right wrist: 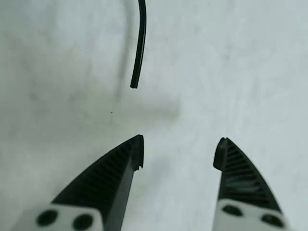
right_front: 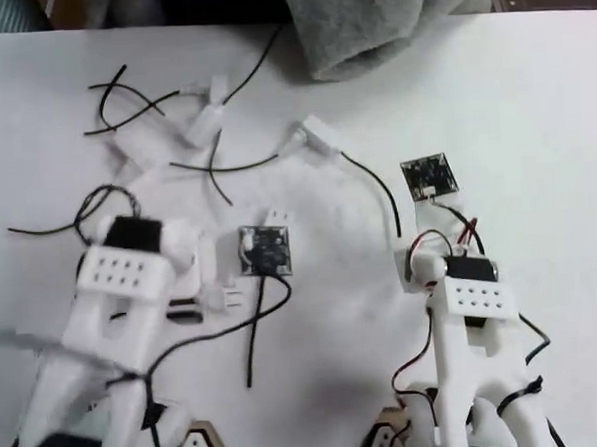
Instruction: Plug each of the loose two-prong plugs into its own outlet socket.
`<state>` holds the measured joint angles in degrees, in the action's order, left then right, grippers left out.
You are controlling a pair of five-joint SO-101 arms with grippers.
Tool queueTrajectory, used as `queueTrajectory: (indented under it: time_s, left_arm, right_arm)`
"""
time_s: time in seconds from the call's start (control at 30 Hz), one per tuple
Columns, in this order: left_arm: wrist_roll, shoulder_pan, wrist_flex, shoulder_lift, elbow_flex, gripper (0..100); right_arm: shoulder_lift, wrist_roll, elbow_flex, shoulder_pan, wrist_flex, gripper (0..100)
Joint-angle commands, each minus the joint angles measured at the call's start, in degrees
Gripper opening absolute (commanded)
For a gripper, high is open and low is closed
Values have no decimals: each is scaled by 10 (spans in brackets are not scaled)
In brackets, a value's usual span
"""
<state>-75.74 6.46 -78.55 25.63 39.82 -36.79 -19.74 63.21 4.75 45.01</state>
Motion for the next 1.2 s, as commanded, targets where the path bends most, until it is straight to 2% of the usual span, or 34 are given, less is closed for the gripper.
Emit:
queueTrajectory:
  time_s: [0.0,0.13,0.4,0.73,0.97,1.17]
  left_arm:
    - [-9,16,49,-54,-28,234]
    - [-10,41,76,-116,-39,234]
    - [-6,29,95,-233,-80,232]
    - [-4,17,99,-273,-91,230]
    - [101,22,139,-276,-90,232]
    - [112,22,135,-276,-88,233]
  right_arm:
    - [-15,3,3,5,-24,235]
    - [-15,3,18,5,-48,235]
    - [-15,3,18,5,-48,235]
    - [-15,3,18,5,-48,235]
    - [-15,3,18,5,-48,235]
    - [-15,3,18,5,-48,235]
